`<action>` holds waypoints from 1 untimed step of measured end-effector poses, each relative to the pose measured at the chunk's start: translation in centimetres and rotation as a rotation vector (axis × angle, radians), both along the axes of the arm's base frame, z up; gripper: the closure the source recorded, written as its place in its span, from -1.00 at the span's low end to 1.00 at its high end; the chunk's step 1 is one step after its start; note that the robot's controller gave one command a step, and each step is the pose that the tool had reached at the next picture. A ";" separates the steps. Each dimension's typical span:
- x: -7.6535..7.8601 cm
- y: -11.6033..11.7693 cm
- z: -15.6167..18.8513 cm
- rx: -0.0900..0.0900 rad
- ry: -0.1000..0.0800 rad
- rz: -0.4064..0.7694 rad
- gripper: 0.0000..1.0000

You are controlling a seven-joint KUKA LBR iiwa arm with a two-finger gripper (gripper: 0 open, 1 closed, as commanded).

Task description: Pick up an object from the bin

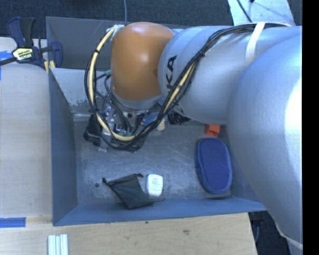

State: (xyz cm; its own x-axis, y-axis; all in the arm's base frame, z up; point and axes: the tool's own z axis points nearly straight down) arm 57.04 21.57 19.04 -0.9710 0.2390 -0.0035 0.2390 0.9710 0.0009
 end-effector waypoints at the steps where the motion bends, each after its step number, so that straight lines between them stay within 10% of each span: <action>1: 1.6 -0.4 9.0 0.001 0.000 0.004 1.00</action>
Offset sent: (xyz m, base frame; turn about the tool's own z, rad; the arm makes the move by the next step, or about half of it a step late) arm 0.0151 -0.0036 0.0876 -0.0039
